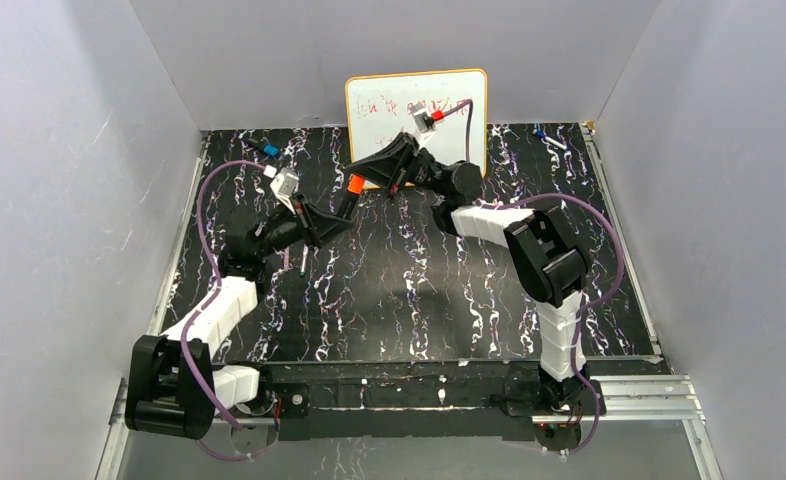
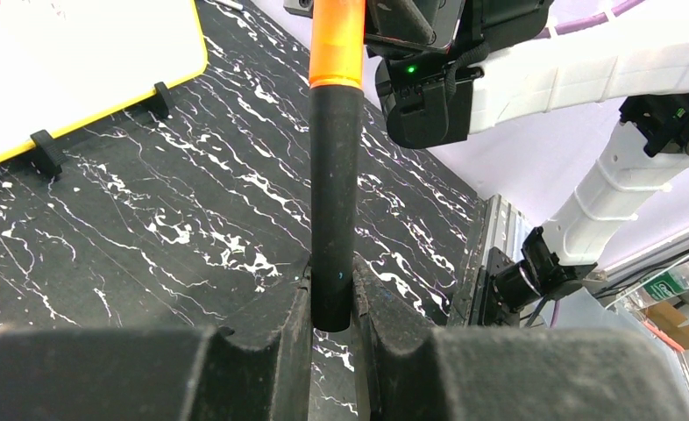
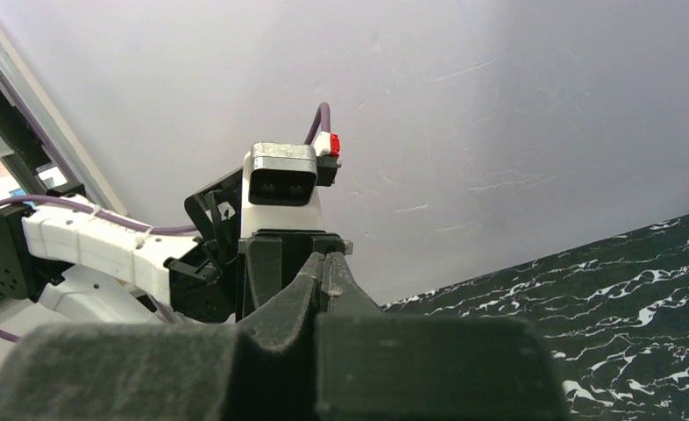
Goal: Insert the pens into the pen caps
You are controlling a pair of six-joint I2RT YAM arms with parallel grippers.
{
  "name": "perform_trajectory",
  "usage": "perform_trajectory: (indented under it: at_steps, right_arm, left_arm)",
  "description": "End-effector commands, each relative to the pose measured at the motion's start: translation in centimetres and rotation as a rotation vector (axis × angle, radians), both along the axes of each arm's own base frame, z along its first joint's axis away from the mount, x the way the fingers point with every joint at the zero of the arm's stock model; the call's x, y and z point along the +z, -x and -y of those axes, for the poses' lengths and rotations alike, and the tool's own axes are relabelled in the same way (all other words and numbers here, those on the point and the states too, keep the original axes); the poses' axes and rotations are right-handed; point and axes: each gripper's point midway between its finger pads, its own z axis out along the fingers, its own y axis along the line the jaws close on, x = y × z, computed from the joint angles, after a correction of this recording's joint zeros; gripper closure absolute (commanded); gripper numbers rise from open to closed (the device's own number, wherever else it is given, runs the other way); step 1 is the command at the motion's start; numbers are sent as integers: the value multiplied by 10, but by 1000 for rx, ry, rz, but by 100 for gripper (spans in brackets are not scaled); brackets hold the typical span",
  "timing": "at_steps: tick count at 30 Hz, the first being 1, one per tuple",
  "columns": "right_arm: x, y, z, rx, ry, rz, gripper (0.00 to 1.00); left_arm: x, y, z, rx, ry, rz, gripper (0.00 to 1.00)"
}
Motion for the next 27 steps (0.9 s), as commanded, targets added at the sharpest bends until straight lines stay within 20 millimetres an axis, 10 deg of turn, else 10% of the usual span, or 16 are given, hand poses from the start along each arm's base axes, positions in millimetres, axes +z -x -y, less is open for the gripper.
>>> perform_trajectory:
  at_steps: [1, 27]
  right_arm:
    - [17, 63, 2, 119, -118, 270, 99]
    - [-21, 117, -33, 282, -53, 202, 99]
  left_arm:
    - [70, -22, -8, 92, 56, 234, 100]
    - [143, -24, -5, 50, 105, 435, 100]
